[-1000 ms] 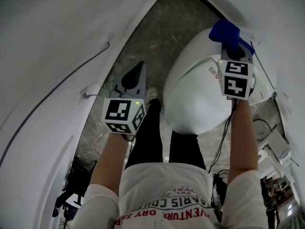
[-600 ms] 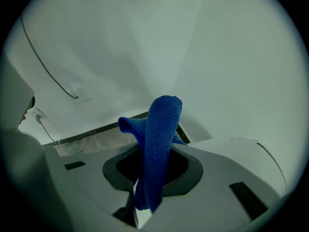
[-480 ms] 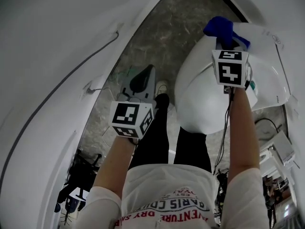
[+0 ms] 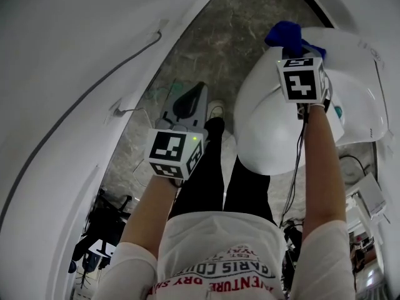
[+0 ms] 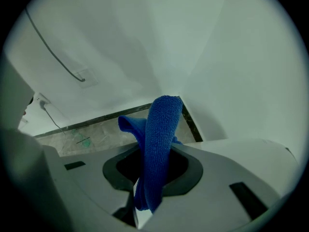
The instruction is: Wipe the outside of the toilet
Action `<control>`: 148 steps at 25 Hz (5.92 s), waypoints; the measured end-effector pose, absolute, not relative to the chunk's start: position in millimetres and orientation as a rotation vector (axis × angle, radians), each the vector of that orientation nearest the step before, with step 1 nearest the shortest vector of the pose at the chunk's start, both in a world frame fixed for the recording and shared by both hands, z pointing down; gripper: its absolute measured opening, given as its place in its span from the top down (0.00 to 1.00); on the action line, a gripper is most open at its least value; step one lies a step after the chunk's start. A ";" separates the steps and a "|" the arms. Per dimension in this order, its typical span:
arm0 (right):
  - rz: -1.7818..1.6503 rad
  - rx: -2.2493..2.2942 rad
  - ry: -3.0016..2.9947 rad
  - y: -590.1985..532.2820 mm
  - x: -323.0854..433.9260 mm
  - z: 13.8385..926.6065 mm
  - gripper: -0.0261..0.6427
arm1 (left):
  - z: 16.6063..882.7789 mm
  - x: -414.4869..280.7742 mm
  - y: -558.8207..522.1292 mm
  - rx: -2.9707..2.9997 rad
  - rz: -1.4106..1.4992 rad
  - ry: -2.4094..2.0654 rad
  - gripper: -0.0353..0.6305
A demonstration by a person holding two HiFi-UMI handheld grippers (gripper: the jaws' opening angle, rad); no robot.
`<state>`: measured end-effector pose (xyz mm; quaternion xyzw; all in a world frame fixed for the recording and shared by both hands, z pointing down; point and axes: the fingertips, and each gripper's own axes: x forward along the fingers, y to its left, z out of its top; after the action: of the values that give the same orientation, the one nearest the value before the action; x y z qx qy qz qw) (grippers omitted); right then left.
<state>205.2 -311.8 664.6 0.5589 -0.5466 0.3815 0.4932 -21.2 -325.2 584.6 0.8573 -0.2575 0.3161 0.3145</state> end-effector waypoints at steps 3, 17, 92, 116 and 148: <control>0.975 1.283 -1.344 -307.3 188.8 681.5 0.85 | 586.7 -33.6 -321.4 2.240 0.829 -0.727 0.94; 0.709 0.838 -1.437 -272.9 122.1 726.7 0.85 | 632.1 -90.4 -236.1 2.084 0.747 -0.913 0.94; 0.437 -0.429 -1.168 138.6 -150.2 793.9 0.85 | 711.2 -350.1 149.2 1.640 0.533 -1.316 0.94; 0.855 0.505 -1.996 91.0 -151.4 594.5 0.85 | 548.4 -274.3 133.3 1.858 0.581 -1.352 0.94; 1.300 2.431 -1.267 140.0 406.3 427.2 0.85 | 403.8 285.7 -30.1 2.731 1.006 0.038 0.94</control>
<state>406.3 140.0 427.2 0.8001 -0.4169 0.4280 0.0536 285.7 -30.1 403.8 0.9320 0.0129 0.3434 0.1150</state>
